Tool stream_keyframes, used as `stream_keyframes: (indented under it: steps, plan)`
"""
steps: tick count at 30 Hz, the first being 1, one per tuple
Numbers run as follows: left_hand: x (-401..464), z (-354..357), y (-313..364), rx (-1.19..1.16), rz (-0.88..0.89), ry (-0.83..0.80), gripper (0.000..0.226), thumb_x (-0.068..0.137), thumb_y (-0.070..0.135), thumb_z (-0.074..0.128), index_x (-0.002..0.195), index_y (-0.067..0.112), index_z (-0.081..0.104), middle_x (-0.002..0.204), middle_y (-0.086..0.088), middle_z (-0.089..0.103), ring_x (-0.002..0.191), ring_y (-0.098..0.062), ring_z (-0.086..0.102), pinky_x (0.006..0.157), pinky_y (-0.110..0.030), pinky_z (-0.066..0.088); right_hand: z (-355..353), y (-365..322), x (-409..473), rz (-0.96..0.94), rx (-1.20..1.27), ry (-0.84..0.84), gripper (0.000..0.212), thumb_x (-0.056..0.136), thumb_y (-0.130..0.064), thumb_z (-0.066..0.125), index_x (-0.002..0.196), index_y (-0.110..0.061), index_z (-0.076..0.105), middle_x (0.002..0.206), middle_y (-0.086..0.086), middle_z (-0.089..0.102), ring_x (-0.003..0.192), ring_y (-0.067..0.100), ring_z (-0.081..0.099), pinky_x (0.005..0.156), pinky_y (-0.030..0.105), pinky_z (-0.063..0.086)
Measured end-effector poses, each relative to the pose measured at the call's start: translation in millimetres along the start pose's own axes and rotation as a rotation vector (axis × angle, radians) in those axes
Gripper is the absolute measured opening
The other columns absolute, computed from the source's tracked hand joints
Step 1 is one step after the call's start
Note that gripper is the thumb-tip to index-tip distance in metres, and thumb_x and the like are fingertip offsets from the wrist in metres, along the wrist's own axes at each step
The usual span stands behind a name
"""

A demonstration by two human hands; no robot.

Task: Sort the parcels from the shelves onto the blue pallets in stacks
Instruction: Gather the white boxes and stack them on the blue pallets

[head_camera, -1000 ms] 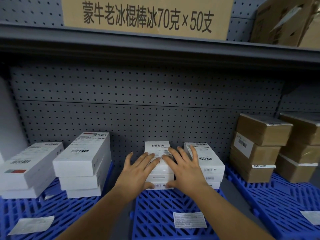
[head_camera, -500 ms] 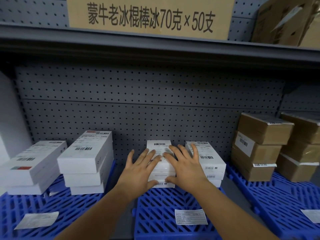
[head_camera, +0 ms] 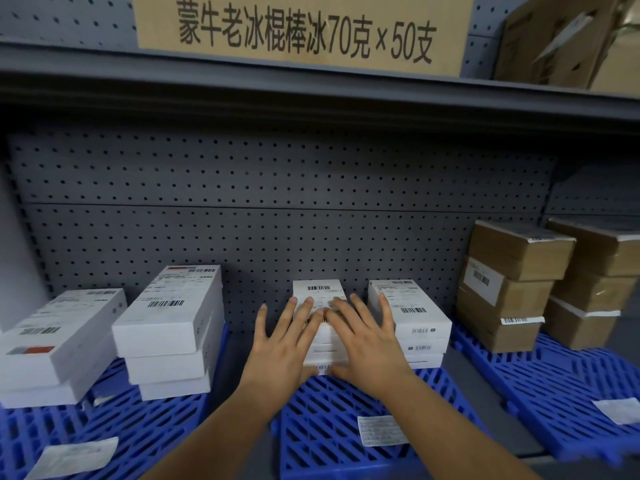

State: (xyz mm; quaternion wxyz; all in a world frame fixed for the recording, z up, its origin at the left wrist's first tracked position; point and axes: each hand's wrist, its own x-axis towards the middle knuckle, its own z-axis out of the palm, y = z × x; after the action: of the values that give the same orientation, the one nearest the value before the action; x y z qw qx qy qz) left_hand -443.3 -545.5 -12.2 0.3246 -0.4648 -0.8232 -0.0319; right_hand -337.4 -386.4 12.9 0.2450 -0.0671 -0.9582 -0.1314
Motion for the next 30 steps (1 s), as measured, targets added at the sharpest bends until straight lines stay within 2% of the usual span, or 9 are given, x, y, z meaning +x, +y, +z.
stream_keyframes:
  steps: [5,10,13,16,20,23,27,30]
  plan:
    - [-3.4,2.4,1.9,0.000,-0.024,-0.027,0.113,0.062,0.055,0.080,0.149,0.019,0.018,0.157,-0.006,0.018,0.142,-0.028,0.020,0.107,-0.066,0.015,-2.4,-0.6,-1.4,0.019,-0.004,-0.054,0.100,0.053,-0.058,0.079,0.139,-0.026,0.039,0.143,0.000,0.043,0.137,0.029,0.035,0.113,0.060,0.002]
    - [-5.3,-6.3,6.3,0.022,-0.048,-0.063,0.115,0.063,0.064,0.074,0.151,0.019,0.014,0.159,-0.007,0.011,0.144,-0.029,0.014,0.107,-0.065,0.014,-2.8,1.7,-1.6,0.013,0.031,-0.048,0.098,0.056,-0.061,0.070,0.142,-0.029,0.035,0.146,0.000,0.039,0.141,0.029,0.030,0.114,0.059,-0.007]
    - [-10.1,-20.5,8.1,0.059,-0.025,-0.033,0.106,0.071,0.067,0.065,0.151,0.017,0.017,0.159,-0.007,0.012,0.145,-0.028,0.014,0.107,-0.063,0.015,-8.2,2.9,-0.6,-0.011,0.056,0.014,0.096,0.062,-0.071,0.056,0.145,-0.028,0.034,0.150,0.001,0.035,0.142,0.028,0.028,0.113,0.062,0.000]
    - [-16.0,-33.8,5.6,0.094,-0.023,-0.005,0.094,0.081,0.068,0.052,0.151,0.017,0.019,0.159,-0.006,0.014,0.146,-0.027,0.013,0.108,-0.061,0.016,-15.3,-0.6,1.9,-0.033,0.069,0.046,0.095,0.065,-0.075,0.050,0.145,-0.025,0.036,0.151,0.002,0.034,0.142,0.027,0.027,0.112,0.064,0.005]
    - [-24.0,-55.9,-8.9,0.090,-0.024,0.042,0.094,0.077,0.067,0.058,0.150,0.017,0.025,0.158,-0.004,0.020,0.145,-0.025,0.019,0.107,-0.059,0.020,-26.1,-20.9,7.4,-0.097,0.072,0.088,0.087,0.069,-0.072,0.046,0.140,-0.022,0.042,0.148,0.004,0.040,0.140,0.026,0.032,0.111,0.065,0.009]
    - [-35.0,-73.1,-26.1,0.097,-0.023,0.096,0.089,0.080,0.065,0.055,0.150,0.018,0.026,0.158,-0.003,0.019,0.144,-0.024,0.020,0.108,-0.058,0.019,-36.5,-41.3,13.9,-0.114,0.079,0.124,0.084,0.071,-0.073,0.048,0.137,-0.021,0.047,0.147,0.004,0.042,0.139,0.026,0.035,0.111,0.064,0.011]
    - [-55.7,-85.1,-60.2,0.100,-0.033,0.126,0.088,0.078,0.064,0.057,0.149,0.018,0.029,0.158,-0.004,0.020,0.144,-0.024,0.021,0.108,-0.059,0.021,-52.5,-79.4,25.7,-0.100,0.062,0.145,0.087,0.068,-0.069,0.058,0.141,-0.024,0.043,0.151,0.001,0.036,0.143,0.025,0.027,0.112,0.063,0.008]
    - [-75.9,-89.5,-90.3,0.098,-0.031,0.133,0.090,0.078,0.063,0.059,0.149,0.017,0.028,0.159,-0.004,0.018,0.145,-0.026,0.019,0.107,-0.061,0.023,-62.3,-113.2,34.5,-0.070,0.073,0.144,0.087,0.068,-0.068,0.056,0.142,-0.026,0.039,0.152,0.000,0.034,0.144,0.024,0.025,0.113,0.061,0.003]
